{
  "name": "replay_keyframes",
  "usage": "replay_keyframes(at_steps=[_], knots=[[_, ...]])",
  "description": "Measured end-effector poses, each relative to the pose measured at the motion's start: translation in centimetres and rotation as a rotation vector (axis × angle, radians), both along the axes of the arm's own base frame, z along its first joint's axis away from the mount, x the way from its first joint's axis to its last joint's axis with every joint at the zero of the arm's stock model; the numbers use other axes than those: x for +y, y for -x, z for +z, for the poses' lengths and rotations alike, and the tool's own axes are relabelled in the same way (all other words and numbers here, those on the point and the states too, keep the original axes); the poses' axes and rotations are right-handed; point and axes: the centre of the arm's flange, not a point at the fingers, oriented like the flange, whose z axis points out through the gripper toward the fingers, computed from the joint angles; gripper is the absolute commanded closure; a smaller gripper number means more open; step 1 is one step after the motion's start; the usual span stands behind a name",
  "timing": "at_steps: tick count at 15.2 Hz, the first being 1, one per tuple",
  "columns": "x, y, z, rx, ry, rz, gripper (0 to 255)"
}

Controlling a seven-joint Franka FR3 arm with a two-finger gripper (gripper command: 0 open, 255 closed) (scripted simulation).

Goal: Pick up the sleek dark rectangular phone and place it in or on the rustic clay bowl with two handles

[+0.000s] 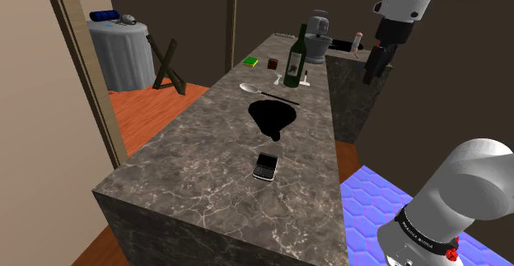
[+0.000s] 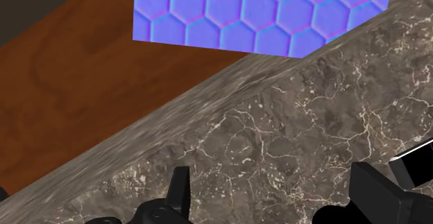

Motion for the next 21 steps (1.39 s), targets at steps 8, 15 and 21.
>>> replay_keyframes(at_steps=[8, 15, 21], knots=[[6.1, 0.8, -4.7, -0.001, -0.02, -0.179, 0], [13.3, -0.3, -9.8, -0.001, -0.045, -0.396, 0], [18.9, -1.6, -14.7, -0.001, -0.066, -0.583, 0]])
